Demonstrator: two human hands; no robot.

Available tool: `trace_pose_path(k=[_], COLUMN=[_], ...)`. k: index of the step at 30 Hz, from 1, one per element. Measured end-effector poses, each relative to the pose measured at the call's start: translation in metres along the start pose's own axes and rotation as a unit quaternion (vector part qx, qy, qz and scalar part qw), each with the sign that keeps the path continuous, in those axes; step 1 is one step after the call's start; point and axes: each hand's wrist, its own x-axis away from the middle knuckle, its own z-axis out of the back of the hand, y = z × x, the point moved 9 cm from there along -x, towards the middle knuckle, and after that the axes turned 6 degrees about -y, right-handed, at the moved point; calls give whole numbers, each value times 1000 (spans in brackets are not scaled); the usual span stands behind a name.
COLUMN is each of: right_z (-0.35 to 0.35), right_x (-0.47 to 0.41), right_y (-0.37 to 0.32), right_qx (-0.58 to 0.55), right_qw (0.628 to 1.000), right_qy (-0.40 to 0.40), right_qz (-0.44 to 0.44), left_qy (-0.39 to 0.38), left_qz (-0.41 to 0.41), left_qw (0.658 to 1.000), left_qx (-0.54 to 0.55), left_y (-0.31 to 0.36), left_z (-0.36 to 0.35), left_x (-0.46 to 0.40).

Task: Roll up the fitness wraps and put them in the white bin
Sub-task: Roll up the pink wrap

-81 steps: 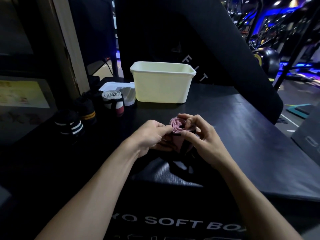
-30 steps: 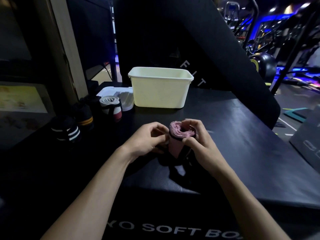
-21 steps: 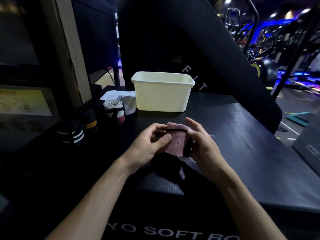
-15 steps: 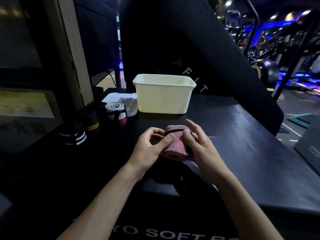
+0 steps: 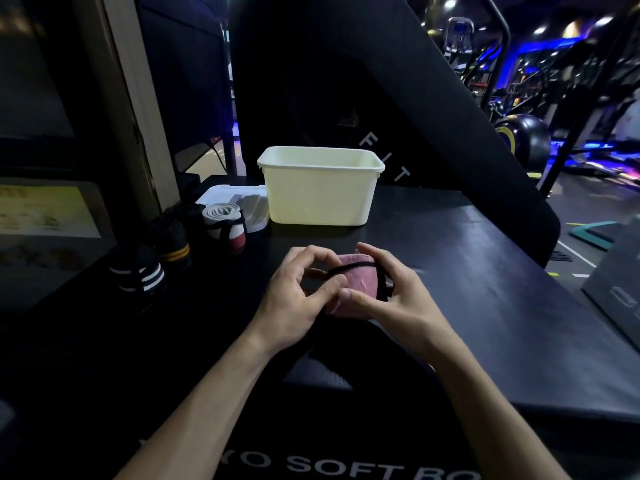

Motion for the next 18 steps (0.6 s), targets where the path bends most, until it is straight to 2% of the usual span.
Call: trace_pose_path(k=[5, 12, 14, 16, 18], right_z=[-1, 1, 6, 4, -4], right_x=[-3, -4, -2, 0, 1], right_y=[9, 14, 15, 19, 23], right_qx=[42, 45, -22, -142, -224], right_qw=[999, 999, 999, 988, 970], right_qy=[-4, -8, 17, 26, 5], right_qz=[-5, -10, -23, -56, -99], left_qy=[-15, -19, -40, -104, -155], left_qz=[-5, -38, -28, -2, 1], left_qw=[1000, 999, 998, 989, 985], left_qx=[15, -4, 50, 101, 71], left_y=[-2, 1, -3, -6, -5], left_z=[-4, -10, -10, -15, -20], left_x=[-1, 0, -1, 0, 3])
